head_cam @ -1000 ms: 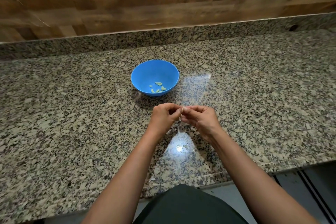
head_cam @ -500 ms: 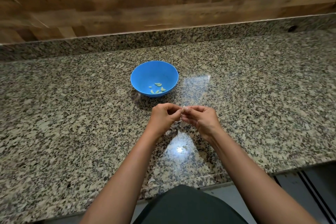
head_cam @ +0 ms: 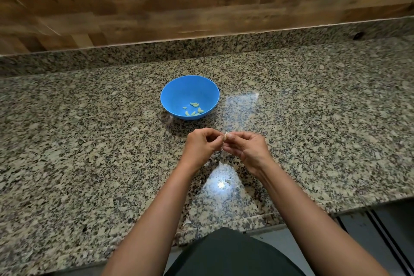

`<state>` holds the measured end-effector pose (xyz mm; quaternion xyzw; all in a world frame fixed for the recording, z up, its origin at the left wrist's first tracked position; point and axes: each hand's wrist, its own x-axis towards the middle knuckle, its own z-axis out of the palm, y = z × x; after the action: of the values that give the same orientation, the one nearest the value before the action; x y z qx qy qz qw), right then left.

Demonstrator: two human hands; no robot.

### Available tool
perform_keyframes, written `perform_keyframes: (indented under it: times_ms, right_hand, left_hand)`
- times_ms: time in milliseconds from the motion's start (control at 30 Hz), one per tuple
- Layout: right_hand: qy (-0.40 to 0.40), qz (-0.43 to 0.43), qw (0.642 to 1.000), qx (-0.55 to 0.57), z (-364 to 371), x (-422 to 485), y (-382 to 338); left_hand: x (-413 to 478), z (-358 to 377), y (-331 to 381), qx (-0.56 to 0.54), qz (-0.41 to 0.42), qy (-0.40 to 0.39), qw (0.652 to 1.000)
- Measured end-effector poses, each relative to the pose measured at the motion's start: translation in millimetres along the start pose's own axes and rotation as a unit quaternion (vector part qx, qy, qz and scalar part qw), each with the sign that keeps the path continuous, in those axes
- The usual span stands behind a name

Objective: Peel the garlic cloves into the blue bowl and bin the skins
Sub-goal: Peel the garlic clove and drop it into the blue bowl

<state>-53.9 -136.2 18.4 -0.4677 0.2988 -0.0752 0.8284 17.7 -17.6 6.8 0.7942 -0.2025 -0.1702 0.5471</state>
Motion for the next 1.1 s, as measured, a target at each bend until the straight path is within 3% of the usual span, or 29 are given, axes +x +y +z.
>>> perform_keyframes:
  times_ms: [100,267,433,567,733,933,1100]
  right_hand:
    - [-0.014,-0.006,1.0,-0.008,0.2,0.2,1.0]
    - [-0.013,-0.03,0.998,-0.047,-0.1,1.2,-0.1]
    - [0.007,-0.015,0.998,-0.068,4.0,4.9,-2.3]
    - [0.005,0.017,0.999,-0.041,8.4,9.9,-4.2]
    - [-0.023,0.068,0.997,0.025,9.4,10.3,-9.2]
    - [-0.033,0.037,0.997,-0.053,9.0,13.7,-8.3]
    - [-0.046,0.031,0.997,-0.054,8.3,15.1,-9.8]
  left_hand:
    - [0.6,3.2,0.4,0.005,-0.01,0.021,1.0]
    - [-0.7,8.1,0.9,-0.106,-0.063,0.019,0.992]
    - [1.3,9.5,-0.3,-0.147,-0.091,0.033,0.984]
    - [3.9,10.1,-1.7,-0.153,-0.104,0.053,0.981]
    - [6.6,9.6,2.1,-0.238,-0.137,0.038,0.961]
    - [8.3,9.7,-1.1,-0.174,-0.12,0.047,0.976]
    - [8.6,9.1,3.0,-0.18,-0.115,0.032,0.976]
